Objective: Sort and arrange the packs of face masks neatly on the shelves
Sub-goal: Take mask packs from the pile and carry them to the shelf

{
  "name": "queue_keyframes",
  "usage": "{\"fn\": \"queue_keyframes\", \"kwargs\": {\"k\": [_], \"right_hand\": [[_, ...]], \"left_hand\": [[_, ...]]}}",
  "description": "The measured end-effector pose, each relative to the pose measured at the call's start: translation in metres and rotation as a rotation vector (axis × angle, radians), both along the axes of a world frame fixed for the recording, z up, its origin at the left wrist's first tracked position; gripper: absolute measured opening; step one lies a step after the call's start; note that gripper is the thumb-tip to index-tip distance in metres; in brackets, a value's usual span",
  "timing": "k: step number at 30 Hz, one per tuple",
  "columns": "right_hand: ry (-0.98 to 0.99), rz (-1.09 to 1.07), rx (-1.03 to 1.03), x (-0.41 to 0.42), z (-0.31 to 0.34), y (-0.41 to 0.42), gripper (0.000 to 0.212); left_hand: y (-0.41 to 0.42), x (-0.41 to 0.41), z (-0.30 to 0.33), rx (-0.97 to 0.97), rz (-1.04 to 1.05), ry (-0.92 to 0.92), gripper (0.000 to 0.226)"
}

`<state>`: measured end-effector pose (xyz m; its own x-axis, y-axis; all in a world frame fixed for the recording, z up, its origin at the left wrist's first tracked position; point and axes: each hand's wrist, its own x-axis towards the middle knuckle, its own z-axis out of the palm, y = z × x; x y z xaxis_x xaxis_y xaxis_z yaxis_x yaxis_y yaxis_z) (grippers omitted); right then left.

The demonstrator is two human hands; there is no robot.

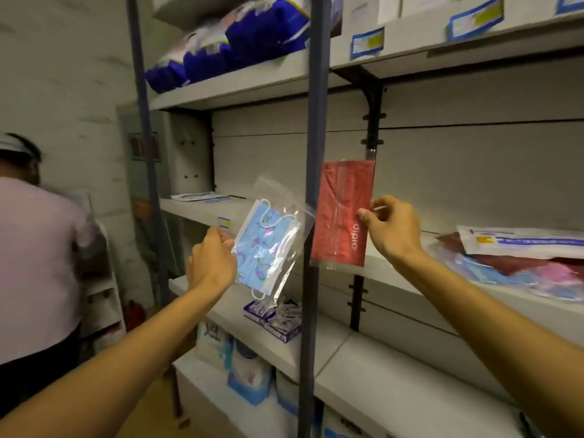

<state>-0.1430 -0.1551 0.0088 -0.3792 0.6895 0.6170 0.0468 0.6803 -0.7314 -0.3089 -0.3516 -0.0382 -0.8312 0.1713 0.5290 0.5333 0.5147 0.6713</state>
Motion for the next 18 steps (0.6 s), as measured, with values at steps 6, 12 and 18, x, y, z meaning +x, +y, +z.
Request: {"fn": "queue_keyframes", "kwargs": {"k": [6,12,18], "right_hand": [[-0.031,0.098,0.019,-0.084,-0.011,-0.035,0.006],[-0.026,0.144,0.005,-0.157,-0.016,-0.042,0.015],[-0.011,0.213,-0.033,-0.242,-0.002,-0.033,0.018]], "left_hand": [[-0.041,-0.062,-0.003,0.074,0.094,-0.064,0.01],[-0.048,-0.115,-0.007,0.098,0.135,-0.072,0.016],[-0.038,-0.183,0.003,0.123,0.12,-0.071,0.018]]}}
